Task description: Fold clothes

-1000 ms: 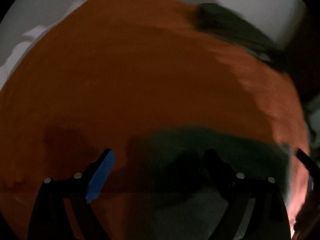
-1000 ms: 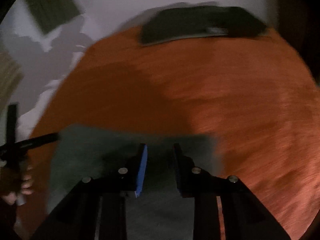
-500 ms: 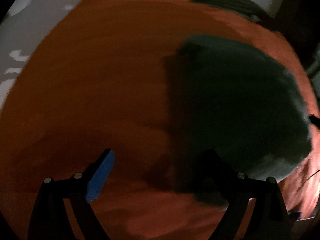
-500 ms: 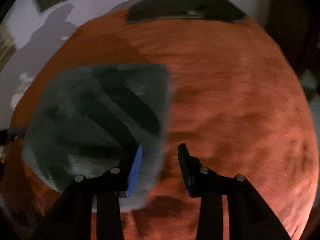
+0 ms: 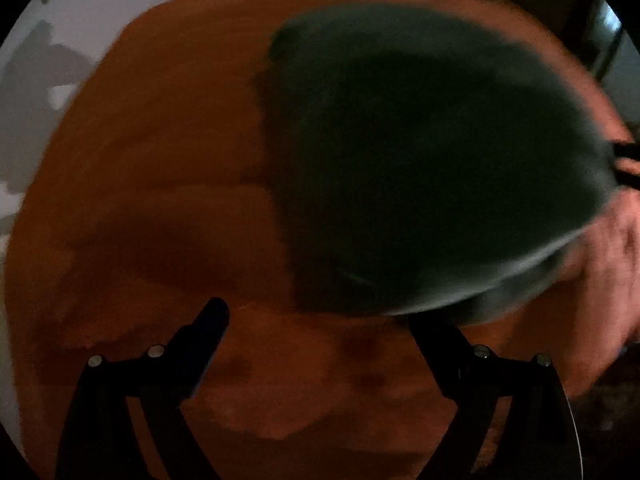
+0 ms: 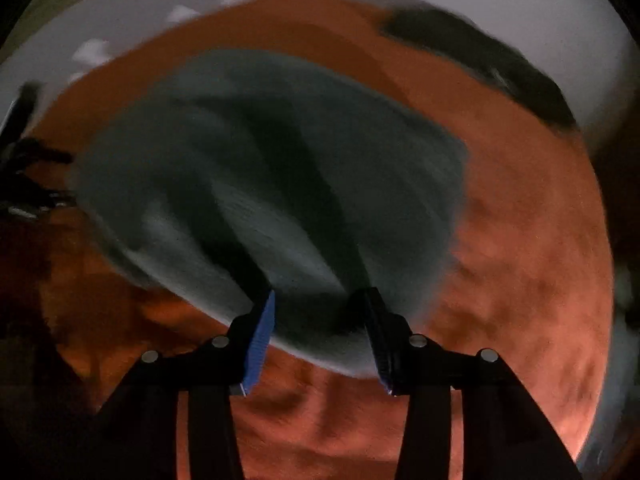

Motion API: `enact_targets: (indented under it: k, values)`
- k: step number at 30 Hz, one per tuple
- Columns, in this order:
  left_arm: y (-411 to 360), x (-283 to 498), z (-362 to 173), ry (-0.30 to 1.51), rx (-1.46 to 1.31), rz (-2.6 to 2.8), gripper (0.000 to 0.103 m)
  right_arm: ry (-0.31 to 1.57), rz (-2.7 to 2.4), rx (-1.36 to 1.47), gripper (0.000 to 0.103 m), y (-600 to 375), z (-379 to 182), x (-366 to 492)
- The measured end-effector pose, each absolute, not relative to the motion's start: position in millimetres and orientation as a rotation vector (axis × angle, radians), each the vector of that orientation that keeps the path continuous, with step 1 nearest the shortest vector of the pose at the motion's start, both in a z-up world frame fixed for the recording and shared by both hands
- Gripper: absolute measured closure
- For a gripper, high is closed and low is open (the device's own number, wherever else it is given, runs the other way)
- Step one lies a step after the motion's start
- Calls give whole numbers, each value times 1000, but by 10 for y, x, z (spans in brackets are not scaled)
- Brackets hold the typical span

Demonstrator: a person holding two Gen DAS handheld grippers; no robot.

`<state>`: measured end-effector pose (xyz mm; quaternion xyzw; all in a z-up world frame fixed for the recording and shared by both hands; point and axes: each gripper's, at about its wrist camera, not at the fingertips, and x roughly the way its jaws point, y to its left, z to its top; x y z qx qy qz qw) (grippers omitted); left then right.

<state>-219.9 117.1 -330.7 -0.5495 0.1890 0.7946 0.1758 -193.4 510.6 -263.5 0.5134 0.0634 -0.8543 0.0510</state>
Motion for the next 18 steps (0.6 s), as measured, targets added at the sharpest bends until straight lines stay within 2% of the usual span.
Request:
enact_targets:
  k: [5, 8, 10, 11, 12, 14, 16, 18]
  values:
    - [774, -2405, -3293, 358, -1677, 2315, 11, -182, -2769, 1783, 58, 5933, -2740, -1727]
    - [812, -2329, -3191, 340, -1605, 2297, 11, -335, -2733, 1656, 58, 5905, -2682, -1672]
    - [974, -2271, -3161, 373, -1543, 2273, 11, -363, -2680, 1545, 53, 5788, -2628, -1676]
    - [1050, -2252, -3161, 398, -1523, 2267, 11, -312, -2672, 1531, 41, 5678, -2628, -1690]
    - [1164, -2234, -3171, 452, -1498, 2272, 11, -257, -2664, 1518, 35, 5567, -2631, -1703]
    - [1322, -2244, -3154, 559, -1442, 2283, 11, -34, -2665, 1581, 35, 5361, -2747, -1748]
    - [1218, -2204, -3082, 534, -1428, 2271, 11, 140, -2663, 1599, 35, 5189, -2821, -1754]
    - [1113, -2257, -3010, 458, -1440, 2267, 11, 174, -2670, 1600, 35, 5166, -2849, -1787]
